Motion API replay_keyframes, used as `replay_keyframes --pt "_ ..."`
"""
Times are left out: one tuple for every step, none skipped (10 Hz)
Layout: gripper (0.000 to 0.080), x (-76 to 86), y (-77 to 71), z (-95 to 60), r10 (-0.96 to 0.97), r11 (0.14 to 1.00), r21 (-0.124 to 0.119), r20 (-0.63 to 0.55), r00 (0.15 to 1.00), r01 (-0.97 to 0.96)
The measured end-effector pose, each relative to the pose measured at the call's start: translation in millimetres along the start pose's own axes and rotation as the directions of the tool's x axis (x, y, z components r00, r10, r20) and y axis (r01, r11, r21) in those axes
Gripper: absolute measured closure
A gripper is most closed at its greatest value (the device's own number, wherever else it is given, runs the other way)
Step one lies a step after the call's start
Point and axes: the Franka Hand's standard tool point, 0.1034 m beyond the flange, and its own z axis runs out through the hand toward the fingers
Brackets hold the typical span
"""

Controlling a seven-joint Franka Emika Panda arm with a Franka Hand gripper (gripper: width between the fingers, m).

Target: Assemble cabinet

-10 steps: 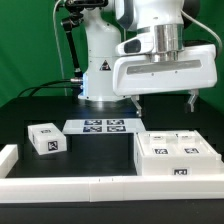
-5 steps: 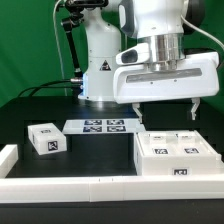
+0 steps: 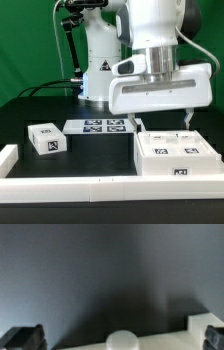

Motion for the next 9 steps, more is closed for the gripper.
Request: replay_keyframes --pt "0.0003 3.2 2.8 5.1 -0.011 1.0 -0.001 0.001 1.0 0.011" --pt "0.0003 5.7 4.4 10.2 -0.015 1.0 -0.001 0.004 1.0 0.015" --pt "0.0003 8.1 4.4 13.9 -0.014 1.0 0.0 0.005 1.0 0.014" --pt "0.0003 8.0 2.9 15.3 -0.018 1.0 0.0 0.007 1.0 0.018" --pt "0.0003 7.8 3.1 15.2 -0.021 1.0 0.0 0.007 1.0 0.021" --pt "0.0003 7.7 3.1 15.3 -0.022 1.0 0.0 0.007 1.0 0.022" --pt "0.0003 7.6 3.0 15.4 -0.023 1.0 0.0 0.008 1.0 0.023" --pt "0.0003 7.6 3.0 15.4 -0.023 1.0 0.0 0.008 1.0 0.023" --pt "0.0003 7.6 3.0 15.4 -0.024 1.0 0.0 0.008 1.0 0.024"
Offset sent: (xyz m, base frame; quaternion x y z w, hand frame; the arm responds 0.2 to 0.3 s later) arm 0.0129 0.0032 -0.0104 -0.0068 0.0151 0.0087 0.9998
